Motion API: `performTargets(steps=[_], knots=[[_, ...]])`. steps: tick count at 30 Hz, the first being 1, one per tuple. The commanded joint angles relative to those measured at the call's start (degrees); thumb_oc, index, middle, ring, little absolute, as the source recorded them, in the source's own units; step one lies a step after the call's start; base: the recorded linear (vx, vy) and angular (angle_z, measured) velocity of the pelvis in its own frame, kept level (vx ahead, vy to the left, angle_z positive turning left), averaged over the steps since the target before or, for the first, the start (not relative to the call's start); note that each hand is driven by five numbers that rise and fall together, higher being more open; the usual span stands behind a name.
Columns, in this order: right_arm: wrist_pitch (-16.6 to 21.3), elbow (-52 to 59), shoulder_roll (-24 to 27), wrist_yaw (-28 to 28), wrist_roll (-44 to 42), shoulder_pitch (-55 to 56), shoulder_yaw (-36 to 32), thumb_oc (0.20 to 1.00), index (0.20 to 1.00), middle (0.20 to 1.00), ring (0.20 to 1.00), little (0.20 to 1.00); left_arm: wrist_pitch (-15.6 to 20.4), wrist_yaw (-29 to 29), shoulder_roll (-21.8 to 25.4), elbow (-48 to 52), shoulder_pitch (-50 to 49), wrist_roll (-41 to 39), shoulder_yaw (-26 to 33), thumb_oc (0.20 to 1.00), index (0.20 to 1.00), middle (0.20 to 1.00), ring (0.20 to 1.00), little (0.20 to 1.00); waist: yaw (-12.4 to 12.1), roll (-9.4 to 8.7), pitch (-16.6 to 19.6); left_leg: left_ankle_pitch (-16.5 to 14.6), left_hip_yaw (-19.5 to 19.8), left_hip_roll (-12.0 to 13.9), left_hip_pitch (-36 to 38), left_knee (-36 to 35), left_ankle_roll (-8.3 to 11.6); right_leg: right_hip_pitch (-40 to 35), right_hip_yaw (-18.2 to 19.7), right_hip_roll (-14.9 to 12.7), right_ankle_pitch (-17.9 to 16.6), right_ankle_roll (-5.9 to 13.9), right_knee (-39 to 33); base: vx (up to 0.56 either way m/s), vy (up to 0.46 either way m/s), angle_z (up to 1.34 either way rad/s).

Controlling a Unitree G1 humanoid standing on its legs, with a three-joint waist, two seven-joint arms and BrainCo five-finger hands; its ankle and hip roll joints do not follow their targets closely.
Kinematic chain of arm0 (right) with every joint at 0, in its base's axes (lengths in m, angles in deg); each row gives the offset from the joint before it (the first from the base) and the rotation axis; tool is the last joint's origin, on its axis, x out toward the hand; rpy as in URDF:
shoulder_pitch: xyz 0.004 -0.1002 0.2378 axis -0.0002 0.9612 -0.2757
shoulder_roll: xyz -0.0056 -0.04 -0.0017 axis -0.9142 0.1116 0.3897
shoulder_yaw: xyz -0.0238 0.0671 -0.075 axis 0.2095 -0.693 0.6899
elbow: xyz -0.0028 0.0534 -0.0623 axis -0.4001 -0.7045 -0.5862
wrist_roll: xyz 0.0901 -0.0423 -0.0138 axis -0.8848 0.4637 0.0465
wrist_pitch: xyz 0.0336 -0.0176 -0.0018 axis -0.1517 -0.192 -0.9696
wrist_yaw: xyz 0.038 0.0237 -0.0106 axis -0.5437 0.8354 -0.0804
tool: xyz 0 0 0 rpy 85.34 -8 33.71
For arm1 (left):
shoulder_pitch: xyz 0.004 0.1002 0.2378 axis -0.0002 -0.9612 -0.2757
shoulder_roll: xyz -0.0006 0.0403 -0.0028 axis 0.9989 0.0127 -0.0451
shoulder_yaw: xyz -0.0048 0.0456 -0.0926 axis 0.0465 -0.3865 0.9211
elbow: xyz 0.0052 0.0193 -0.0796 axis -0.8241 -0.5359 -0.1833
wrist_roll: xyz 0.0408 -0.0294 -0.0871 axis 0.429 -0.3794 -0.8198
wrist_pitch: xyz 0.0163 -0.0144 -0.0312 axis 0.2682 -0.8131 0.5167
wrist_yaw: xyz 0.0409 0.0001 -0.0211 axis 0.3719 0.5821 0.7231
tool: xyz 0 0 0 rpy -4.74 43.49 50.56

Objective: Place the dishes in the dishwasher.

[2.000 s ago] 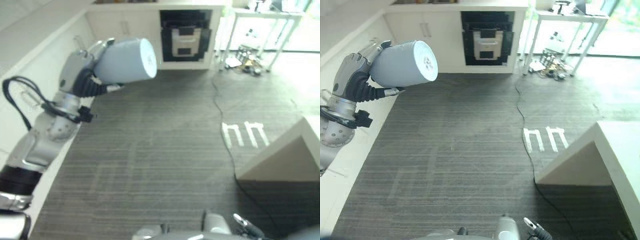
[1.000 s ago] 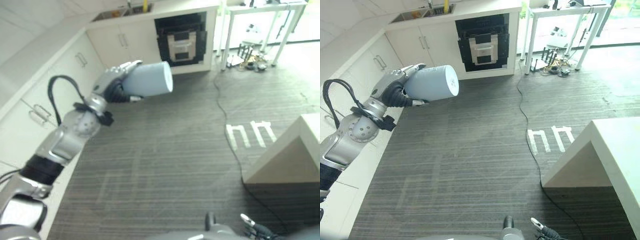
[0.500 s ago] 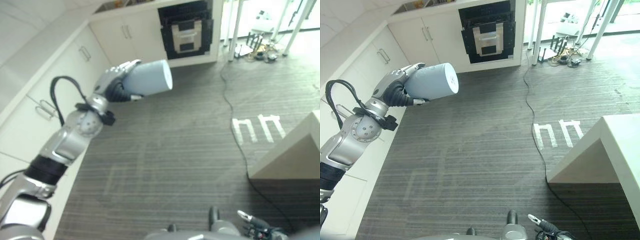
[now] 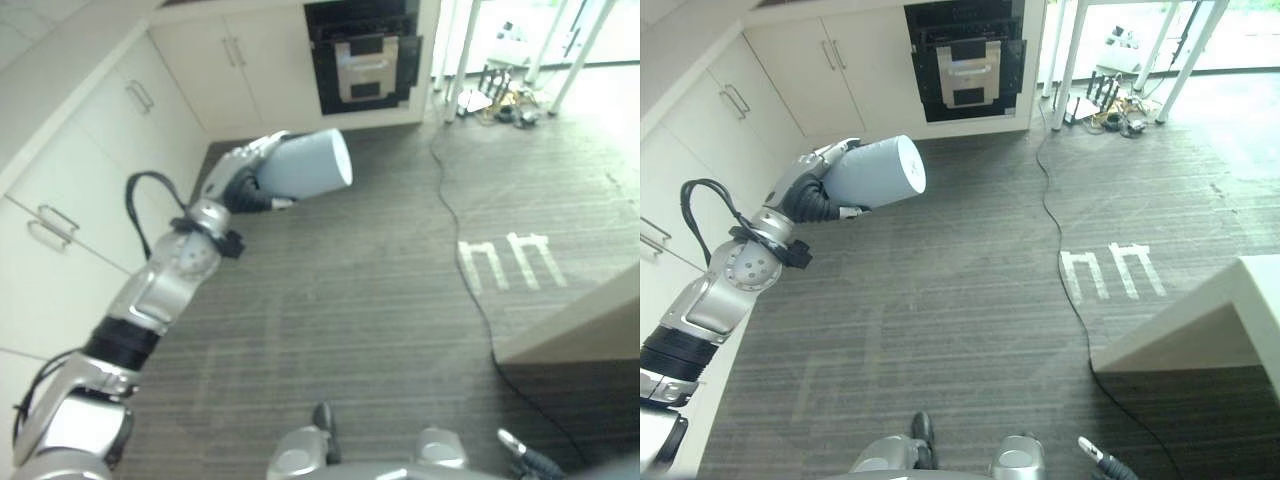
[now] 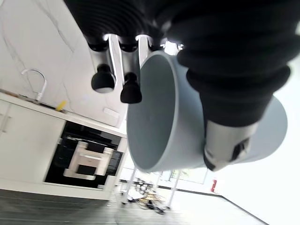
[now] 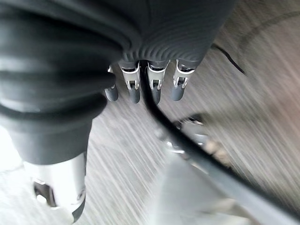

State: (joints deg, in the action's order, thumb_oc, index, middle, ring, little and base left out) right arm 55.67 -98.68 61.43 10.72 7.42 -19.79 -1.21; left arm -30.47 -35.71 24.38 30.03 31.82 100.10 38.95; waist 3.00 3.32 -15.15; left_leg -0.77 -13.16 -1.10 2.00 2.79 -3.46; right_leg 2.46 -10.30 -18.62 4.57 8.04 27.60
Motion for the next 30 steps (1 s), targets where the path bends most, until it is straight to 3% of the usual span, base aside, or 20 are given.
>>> performTargets(steps=[1, 3, 4, 6, 7, 8, 10, 14, 15, 17, 18, 19, 20, 21, 22, 24, 25, 28, 30], knots=[[1.39, 1.96, 0.80, 0.13, -0.70, -2.76, 2.74, 1.000, 1.000, 1.000, 1.000, 1.000, 2.68, 3.52, 2.78, 0.04, 3.75, 0.44, 0.61, 0.200, 0.200, 0.200, 0.200, 0.200, 0.12, 1.88, 2.00, -1.68, 1.33, 1.72, -3.29, 0.21, 1.84, -1.67, -4.34, 5.77, 3.28, 0.02, 9.13, 0.22, 0.098, 0.03], [1.64, 1.79, 0.81, -0.07, -1.28, -3.28, 3.49, 1.000, 1.000, 1.000, 1.000, 1.000, 1.29, 3.08, 2.95, 0.91, 4.80, 0.34, -0.31, 0.200, 0.200, 0.200, 0.200, 0.200, 1.86, 1.86, 1.23, -2.59, 2.12, 0.52, -0.58, -1.15, 1.28, 2.10, -3.81, 12.30, 3.51, -0.37, 4.47, 0.26, -0.010, 0.01], [1.60, 1.89, 0.90, -0.11, -1.35, -3.38, 3.60, 1.000, 1.000, 1.000, 1.000, 1.000, 0.72, 2.81, 2.97, 1.18, 5.33, 0.47, -0.62, 0.200, 0.200, 0.200, 0.200, 0.200, 2.28, 1.76, 1.07, -2.99, 2.15, 0.25, 0.15, -1.53, 1.16, 2.87, -4.12, 13.25, 3.17, -0.64, 1.99, 0.29, -0.072, -0.02], [1.46, 2.12, 1.26, -0.42, -2.14, -3.97, 4.00, 1.000, 1.000, 1.000, 1.000, 1.000, -0.99, 2.25, 2.98, 1.85, 6.84, 0.79, -1.34, 0.200, 0.200, 0.200, 0.200, 0.200, 3.41, 0.70, 0.38, -4.31, 2.46, -0.86, 2.18, -2.26, 1.09, 4.25, -4.45, 13.82, 0.87, -0.68, -8.44, 0.31, -0.136, 0.20], [1.99, 1.76, 1.48, -0.93, -2.59, -4.16, 4.08, 1.000, 1.000, 1.000, 1.000, 1.000, -1.15, 2.14, 3.31, 1.66, 7.45, 0.55, -1.58, 0.200, 0.200, 0.200, 0.200, 0.200, 4.62, -0.17, 0.10, -6.08, 2.88, -1.76, 3.80, -2.67, 0.73, 6.27, -2.71, 13.12, -2.72, 0.55, -14.34, 0.38, -0.177, 0.33], [2.19, 1.63, 1.46, -1.07, -2.70, -4.17, 3.95, 1.000, 1.000, 1.000, 1.000, 1.000, -0.83, 2.17, 3.84, 1.18, 7.94, 0.00, -2.02, 0.200, 0.200, 0.200, 0.200, 0.200, 5.49, -0.63, 0.00, -7.62, 3.33, -2.28, 5.02, -2.65, 0.32, 7.48, -1.28, 12.53, -6.26, 1.90, -17.80, 0.42, -0.189, 0.29], [2.31, 1.61, 1.19, -1.01, -2.32, -3.75, 3.40, 1.000, 1.000, 1.000, 1.000, 1.000, 0.99, 2.01, 5.54, -0.09, 8.47, -1.82, -2.82, 0.200, 0.200, 0.200, 0.200, 0.200, 6.75, -0.94, 0.36, -10.63, 4.40, -2.83, 7.06, -1.73, -0.45, 9.61, 1.81, 11.86, -9.83, 3.40, -20.20, 0.49, -0.230, 0.46], [2.73, 1.20, 1.69, -0.81, -3.91, -3.55, 4.04, 1.000, 1.000, 1.000, 1.000, 1.000, 1.53, 2.57, 5.73, -0.01, 7.70, -2.46, -3.35, 0.200, 0.200, 0.200, 0.200, 0.200, 7.30, -1.18, 2.53, -15.27, 3.84, -1.99, 8.27, 5.16, 0.02, 8.54, 1.55, 12.34, -5.92, 0.90, -17.08, 0.44, -0.322, 0.50], [2.76, 1.27, 2.18, -0.86, -3.60, -3.71, 4.24, 1.000, 1.000, 1.000, 1.000, 1.000, 1.58, 2.48, 5.91, 0.21, 6.98, -2.81, -2.98, 0.200, 0.200, 0.200, 0.200, 0.200, 7.40, -0.95, 3.10, -16.55, 3.83, -1.33, 9.10, 7.89, 0.92, 8.47, 0.91, 12.58, -4.15, -0.19, -15.33, 0.40, -0.338, 0.30], [2.86, 1.66, 3.17, -1.27, -3.05, -4.19, 4.83, 1.000, 1.000, 1.000, 1.000, 1.000, 0.98, 2.35, 6.15, 1.07, 6.32, -3.15, -2.49, 0.200, 0.200, 0.200, 0.200, 0.200, 7.20, -0.58, 3.77, -12.90, 4.52, 0.36, 8.45, 15.51, 3.39, 7.41, 0.11, 13.72, -1.78, -2.56, -14.75, 0.35, -0.390, -0.18], [3.30, 2.03, 4.31, -2.02, -2.42, -4.49, 5.52, 1.000, 1.000, 1.000, 1.000, 1.000, 0.54, 2.38, 6.48, 1.82, 5.72, -3.80, -1.52, 0.200, 0.200, 0.200, 0.200, 0.200, 6.64, -0.24, 4.25, -5.50, 6.07, 1.85, 5.49, 25.41, 6.64, 5.28, -0.75, 15.33, -0.17, -5.30, -15.56, 0.31, -0.400, -0.45], [3.67, 1.96, 4.71, -2.34, -2.41, -4.47, 5.68, 1.000, 1.000, 1.000, 1.000, 1.000, 0.84, 2.53, 6.50, 1.79, 5.17, -3.92, -1.00, 0.200, 0.200, 0.200, 0.200, 0.200, 6.24, -0.21, 4.23, -3.73, 6.79, 1.98, 3.61, 30.42, 7.26, 4.30, -0.75, 15.86, 0.74, -6.27, -15.59, 0.39, -0.487, -0.50], [3.86, 1.86, 5.31, -2.64, -2.40, -4.59, 5.89, 1.000, 1.000, 1.000, 1.000, 1.000, 1.38, 2.20, 6.70, 1.83, 4.14, -4.23, 0.30, 0.200, 0.200, 0.200, 0.200, 0.200, 5.59, -0.91, 4.17, -1.86, 7.00, 2.46, -0.97, 40.10, 7.47, 2.49, -0.45, 16.14, 1.79, -7.86, -16.08, 0.27, -0.342, -0.29], [3.72, 1.84, 5.63, -2.76, -2.28, -4.70, 5.77, 1.000, 1.000, 1.000, 1.000, 1.000, 1.48, 1.59, 6.63, 1.77, 3.80, -4.29, 1.11, 0.200, 0.200, 0.200, 0.200, 0.200, 5.18, -1.54, 4.02, -1.53, 6.49, 3.47, -4.69, 45.22, 7.18, 1.04, -0.37, 16.26, 2.30, -8.74, -16.62, 0.29, -0.317, -0.29], [3.49, 1.72, 5.90, -2.92, -2.28, -4.84, 5.48, 1.000, 1.000, 1.000, 1.000, 1.000, 1.86, 1.17, 6.57, 1.45, 3.75, -4.26, 1.55, 0.200, 0.200, 0.200, 0.200, 0.200, 4.70, -1.68, 3.69, -2.76, 6.08, 3.61, -8.36, 45.89, 6.20, -0.33, 0.09, 16.64, 2.82, -9.02, -17.03, 0.29, -0.166, -0.23], [3.25, 0.83, 6.11, -3.24, -1.31, -5.41, 5.03, 1.000, 1.000, 1.000, 1.000, 1.000, 2.56, 1.29, 6.79, 0.88, 3.34, -4.38, 1.82, 0.200, 0.200, 0.200, 0.200, 0.200, 3.85, -1.61, 3.18, -5.15, 5.03, 2.62, -10.45, 38.34, 3.92, -2.14, 2.00, 17.24, 3.29, -8.46, -17.73, 0.30, -0.012, -0.39], [3.23, 0.58, 6.20, -3.23, -0.95, -5.59, 5.00, 1.000, 1.000, 1.000, 1.000, 1.000, 2.89, 1.55, 7.04, 0.69, 3.19, -4.69, 1.89, 0.200, 0.200, 0.200, 0.200, 0.200, 3.79, -1.27, 2.83, -4.43, 4.48, 3.55, -11.27, 33.67, 3.94, -3.07, 2.77, 17.87, 3.81, -8.42, -18.02, 0.34, 0.103, -0.73], [2.82, -0.37, 6.22, -2.09, 3.05, -6.26, 5.81, 1.000, 1.000, 1.000, 1.000, 1.000, 1.52, 2.47, 7.31, 1.43, 2.00, -5.15, 2.52, 0.200, 0.200, 0.200, 0.200, 0.200, 1.43, -0.17, 2.07, 0.70, 7.41, 1.82, -13.80, 11.71, 5.59, -7.62, 7.20, 19.98, 5.27, -7.05, -20.34, 0.46, 0.151, -1.03], [2.47, -1.26, 6.13, -1.37, 3.52, -6.50, 7.10, 1.000, 1.000, 1.000, 1.000, 1.000, 1.60, 2.91, 6.87, 1.87, 0.48, -4.50, 3.25, 0.200, 0.200, 0.200, 0.200, 0.200, 0.06, 0.43, 1.79, 5.48, 8.90, 3.08, -16.01, 5.35, 7.29, -10.09, 8.94, 20.80, 6.68, -6.99, -20.31, 0.49, 0.131, -1.09]])
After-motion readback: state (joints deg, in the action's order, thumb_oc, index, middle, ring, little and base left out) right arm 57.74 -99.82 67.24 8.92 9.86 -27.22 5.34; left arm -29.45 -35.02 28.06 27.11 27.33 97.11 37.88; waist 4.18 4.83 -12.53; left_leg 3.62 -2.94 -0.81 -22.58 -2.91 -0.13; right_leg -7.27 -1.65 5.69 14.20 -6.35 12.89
